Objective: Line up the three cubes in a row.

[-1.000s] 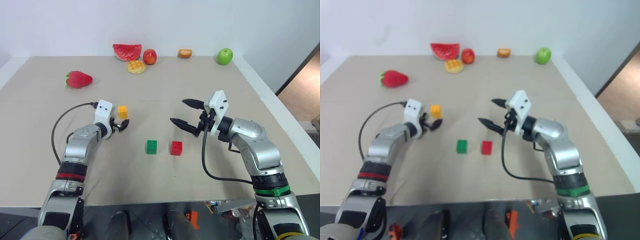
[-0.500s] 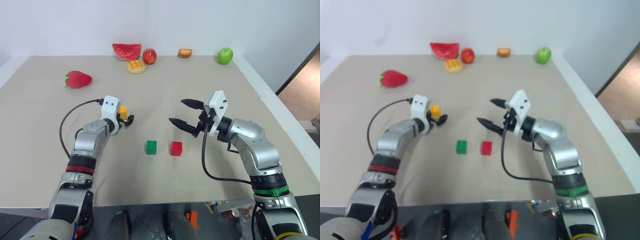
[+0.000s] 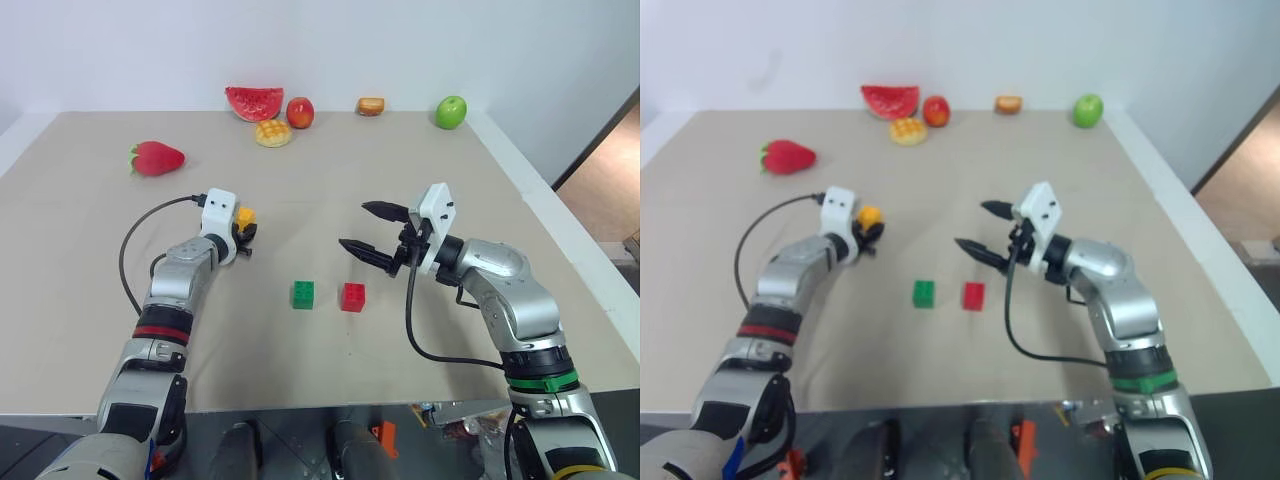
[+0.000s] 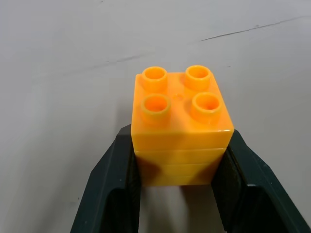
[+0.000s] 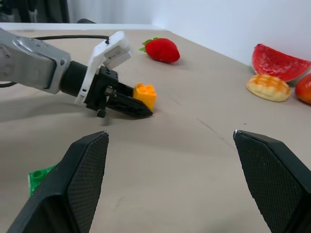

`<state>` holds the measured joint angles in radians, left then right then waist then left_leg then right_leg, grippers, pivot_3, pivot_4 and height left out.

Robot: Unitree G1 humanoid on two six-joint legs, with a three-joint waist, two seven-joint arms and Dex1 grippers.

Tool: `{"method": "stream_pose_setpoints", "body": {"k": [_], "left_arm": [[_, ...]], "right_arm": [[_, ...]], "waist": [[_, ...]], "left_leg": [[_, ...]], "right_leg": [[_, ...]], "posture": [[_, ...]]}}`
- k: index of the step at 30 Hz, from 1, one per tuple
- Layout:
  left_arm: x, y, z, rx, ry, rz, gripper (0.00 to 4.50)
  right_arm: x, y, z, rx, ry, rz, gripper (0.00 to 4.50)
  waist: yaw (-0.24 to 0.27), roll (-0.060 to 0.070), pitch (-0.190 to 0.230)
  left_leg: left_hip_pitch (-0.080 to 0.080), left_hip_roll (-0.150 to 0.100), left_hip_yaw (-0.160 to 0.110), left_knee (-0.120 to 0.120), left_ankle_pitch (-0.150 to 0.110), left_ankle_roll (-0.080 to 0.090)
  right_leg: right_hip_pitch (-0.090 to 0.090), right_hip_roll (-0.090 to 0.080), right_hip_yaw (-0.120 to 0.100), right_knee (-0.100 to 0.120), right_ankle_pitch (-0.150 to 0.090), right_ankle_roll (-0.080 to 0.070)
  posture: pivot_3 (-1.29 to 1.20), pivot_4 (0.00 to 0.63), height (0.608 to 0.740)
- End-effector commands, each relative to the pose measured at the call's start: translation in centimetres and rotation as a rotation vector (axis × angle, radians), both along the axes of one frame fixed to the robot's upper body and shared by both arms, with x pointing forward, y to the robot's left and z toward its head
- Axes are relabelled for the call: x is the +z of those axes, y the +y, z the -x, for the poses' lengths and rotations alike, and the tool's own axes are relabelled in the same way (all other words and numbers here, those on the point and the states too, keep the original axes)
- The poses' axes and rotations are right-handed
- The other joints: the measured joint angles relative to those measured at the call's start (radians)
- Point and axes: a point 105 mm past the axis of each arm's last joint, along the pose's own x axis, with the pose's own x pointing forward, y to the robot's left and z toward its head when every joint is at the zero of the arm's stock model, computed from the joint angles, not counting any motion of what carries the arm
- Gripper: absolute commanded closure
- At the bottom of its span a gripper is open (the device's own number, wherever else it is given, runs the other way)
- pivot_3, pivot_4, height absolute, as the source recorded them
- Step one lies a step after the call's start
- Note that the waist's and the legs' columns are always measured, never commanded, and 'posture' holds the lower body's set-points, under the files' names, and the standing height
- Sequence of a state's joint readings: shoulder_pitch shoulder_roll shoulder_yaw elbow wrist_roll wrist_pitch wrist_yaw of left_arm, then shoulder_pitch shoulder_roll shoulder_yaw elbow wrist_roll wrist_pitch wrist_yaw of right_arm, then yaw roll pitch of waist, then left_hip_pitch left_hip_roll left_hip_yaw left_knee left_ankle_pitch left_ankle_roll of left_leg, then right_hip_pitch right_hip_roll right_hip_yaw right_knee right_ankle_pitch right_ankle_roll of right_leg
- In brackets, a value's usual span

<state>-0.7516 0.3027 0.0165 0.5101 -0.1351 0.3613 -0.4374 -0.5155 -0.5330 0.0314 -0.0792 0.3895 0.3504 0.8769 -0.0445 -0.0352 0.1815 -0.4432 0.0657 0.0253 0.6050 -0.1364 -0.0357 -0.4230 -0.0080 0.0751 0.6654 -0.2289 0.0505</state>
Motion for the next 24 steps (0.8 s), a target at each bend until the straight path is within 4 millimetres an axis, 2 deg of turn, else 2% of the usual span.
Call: {"method": "stream_pose_setpoints", "body": {"k": [1,6,10,16,20,24], "left_arm": [[1.2,-0.4,1.7,-0.206,-0.125,-0.053,3.16],[0.3,1.5,4.8,-0.448,-0.114,-0.059,3.16],[-0.3,2.6,7.3,-0.636,-0.097,-0.076,3.16],[-1.0,2.6,11.2,-0.906,0.002,-0.037,3.16],[-2.3,2.4,12.4,-1.007,0.056,-0.120,3.16],[-3.8,3.1,12.1,-1.033,0.077,-0.214,3.16]], "right_arm": [[0.9,-0.3,2.3,0.110,0.009,0.005,0.23],[-0.5,-1.1,5.1,0.223,0.110,0.078,0.23],[-0.3,-1.4,6.2,0.265,0.140,0.069,0.23],[0.1,-1.9,6.3,0.251,0.143,0.074,0.23],[0.0,-1.7,6.1,0.242,0.140,0.082,0.23],[0.1,-1.6,6.3,0.245,0.137,0.082,0.23]], "waist": [[-0.001,0.000,0.000],[-0.002,0.000,0.000],[-0.001,0.000,0.000],[-0.001,0.000,0.000],[-0.001,0.000,0.000],[0.000,0.000,0.000]], "left_leg": [[0.000,0.000,0.000,-0.001,0.000,0.000],[0.001,0.000,0.000,-0.004,-0.001,-0.001],[0.001,0.000,0.000,-0.003,0.000,-0.001],[0.001,0.000,0.001,0.000,0.000,-0.001],[0.001,0.000,0.001,0.000,0.000,0.000],[0.000,0.000,0.001,0.000,0.000,0.000]], "right_leg": [[0.000,0.000,0.000,0.000,0.000,0.000],[-0.001,0.000,0.000,0.000,-0.003,-0.004],[-0.001,0.000,-0.001,0.000,-0.005,-0.006],[0.000,-0.003,-0.001,0.000,-0.005,-0.007],[0.000,-0.002,-0.001,0.000,-0.005,-0.008],[-0.001,-0.002,-0.001,0.000,-0.005,-0.008]], "posture": [[0.00,0.150,0.740],[0.00,0.150,0.740],[0.00,0.150,0.740],[0.00,0.150,0.740],[0.00,0.150,0.740],[0.00,0.150,0.740]]}}
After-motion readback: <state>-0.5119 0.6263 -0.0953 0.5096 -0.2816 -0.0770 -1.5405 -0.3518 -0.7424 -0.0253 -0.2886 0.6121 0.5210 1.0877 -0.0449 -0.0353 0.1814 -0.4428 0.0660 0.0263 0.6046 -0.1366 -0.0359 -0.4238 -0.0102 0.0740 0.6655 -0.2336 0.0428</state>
